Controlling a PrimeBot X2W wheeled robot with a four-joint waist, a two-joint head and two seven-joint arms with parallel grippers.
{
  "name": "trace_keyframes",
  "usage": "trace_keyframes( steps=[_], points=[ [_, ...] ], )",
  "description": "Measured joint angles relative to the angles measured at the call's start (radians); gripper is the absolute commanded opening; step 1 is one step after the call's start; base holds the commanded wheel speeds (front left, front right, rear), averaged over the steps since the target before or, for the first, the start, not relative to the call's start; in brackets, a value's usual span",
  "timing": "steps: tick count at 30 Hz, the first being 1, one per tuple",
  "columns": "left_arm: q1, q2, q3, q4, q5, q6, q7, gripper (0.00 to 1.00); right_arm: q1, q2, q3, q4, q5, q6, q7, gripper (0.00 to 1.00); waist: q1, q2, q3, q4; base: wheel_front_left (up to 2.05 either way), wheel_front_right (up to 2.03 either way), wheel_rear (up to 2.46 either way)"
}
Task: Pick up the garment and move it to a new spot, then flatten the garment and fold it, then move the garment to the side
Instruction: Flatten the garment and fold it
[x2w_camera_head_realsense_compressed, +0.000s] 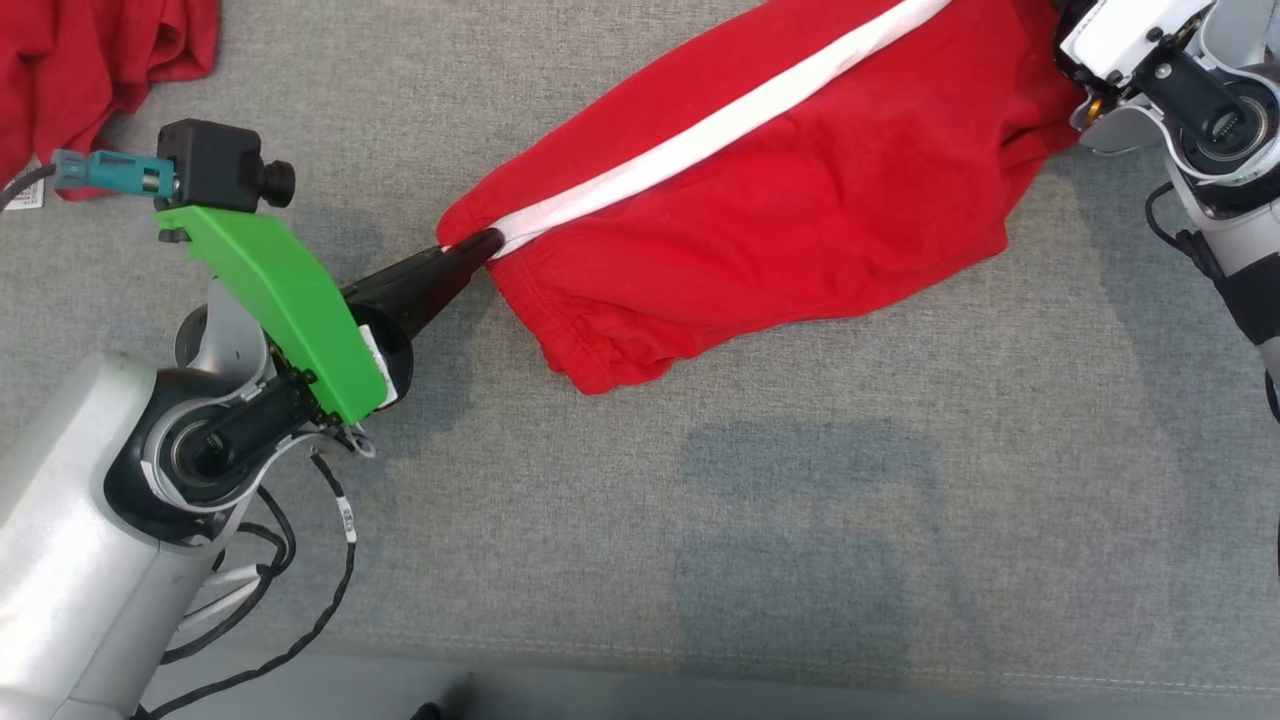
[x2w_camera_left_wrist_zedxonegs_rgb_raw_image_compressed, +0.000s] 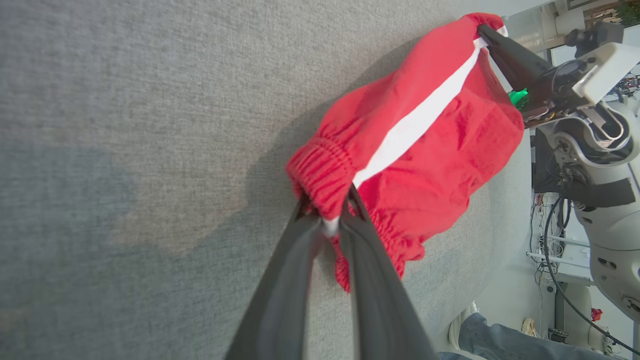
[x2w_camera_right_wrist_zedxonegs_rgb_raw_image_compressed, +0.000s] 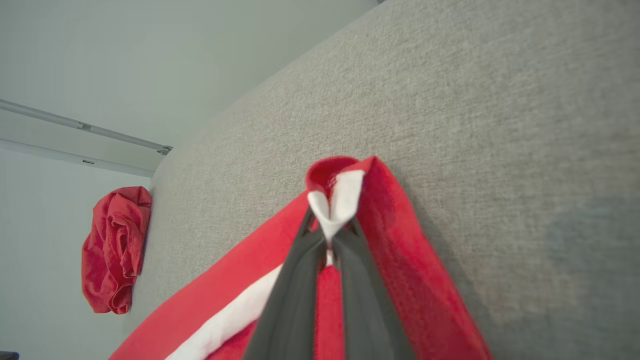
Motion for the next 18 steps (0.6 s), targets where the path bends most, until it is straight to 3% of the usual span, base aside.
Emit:
trace_keyframes(
  steps=[1,3,12,18],
  points=[
    [0.000,-0.001,-0.002,0.004,0.000,0.002,0.000,0.43,-0.001,0.004,0.001,0.004,0.000,0.000,0.002,1.00,0.0000,0.0000,-0.003,-0.002,0.00,0.00,0.00],
    [0.000,-0.002,-0.008,0.012,0.003,0.002,0.001,1.00,-0.007,0.010,0.001,0.010,-0.002,0.000,0.003,1.00,0.0000,0.0000,-0.010,-0.006,0.00,0.00,0.00],
    [0.001,-0.006,0.011,0.028,0.016,0.006,-0.030,1.00,-0.036,0.012,0.021,-0.034,-0.024,0.000,0.010,1.00,0.0000,0.0000,-0.051,-0.025,0.00,0.00,0.00],
    [0.056,-0.009,0.029,0.014,0.007,0.006,-0.064,1.00,-0.021,-0.070,0.039,-0.039,-0.047,0.000,0.035,1.00,-0.0001,0.0000,-0.088,-0.042,0.00,0.00,0.00]
  ],
)
